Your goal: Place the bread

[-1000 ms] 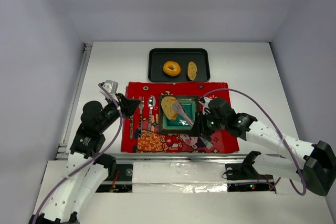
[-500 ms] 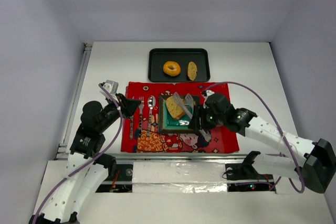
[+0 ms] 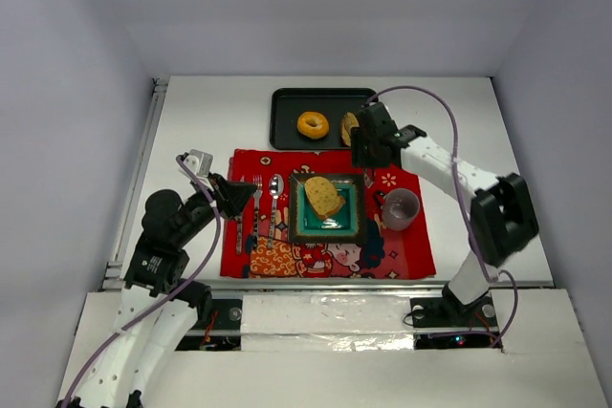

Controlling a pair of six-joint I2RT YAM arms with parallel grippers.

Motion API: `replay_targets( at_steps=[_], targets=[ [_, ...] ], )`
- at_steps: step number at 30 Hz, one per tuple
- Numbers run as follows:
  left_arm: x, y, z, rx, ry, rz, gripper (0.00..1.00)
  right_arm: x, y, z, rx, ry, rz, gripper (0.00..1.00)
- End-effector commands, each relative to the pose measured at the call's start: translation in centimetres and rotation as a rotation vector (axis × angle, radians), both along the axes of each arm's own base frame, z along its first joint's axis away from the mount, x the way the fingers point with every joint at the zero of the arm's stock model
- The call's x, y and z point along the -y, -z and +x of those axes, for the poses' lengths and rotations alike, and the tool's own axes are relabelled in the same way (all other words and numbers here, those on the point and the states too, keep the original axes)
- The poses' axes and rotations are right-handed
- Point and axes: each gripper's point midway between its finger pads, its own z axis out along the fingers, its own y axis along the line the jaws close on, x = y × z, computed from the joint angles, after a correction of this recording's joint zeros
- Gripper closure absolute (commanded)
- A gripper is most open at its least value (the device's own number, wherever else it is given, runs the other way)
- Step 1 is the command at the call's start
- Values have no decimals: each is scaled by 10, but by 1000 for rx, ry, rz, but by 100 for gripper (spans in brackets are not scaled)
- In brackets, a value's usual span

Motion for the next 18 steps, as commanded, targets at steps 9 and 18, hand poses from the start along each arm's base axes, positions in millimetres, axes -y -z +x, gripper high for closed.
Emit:
replay_targets(
  at_steps=[9, 18],
  targets=[
    [2, -15, -5, 85, 26, -20, 88, -5, 21, 48, -77, -56, -134, 40],
    [0, -16, -5, 86, 17, -21, 88, 4, 36, 57, -105, -31, -169, 61]
  ],
)
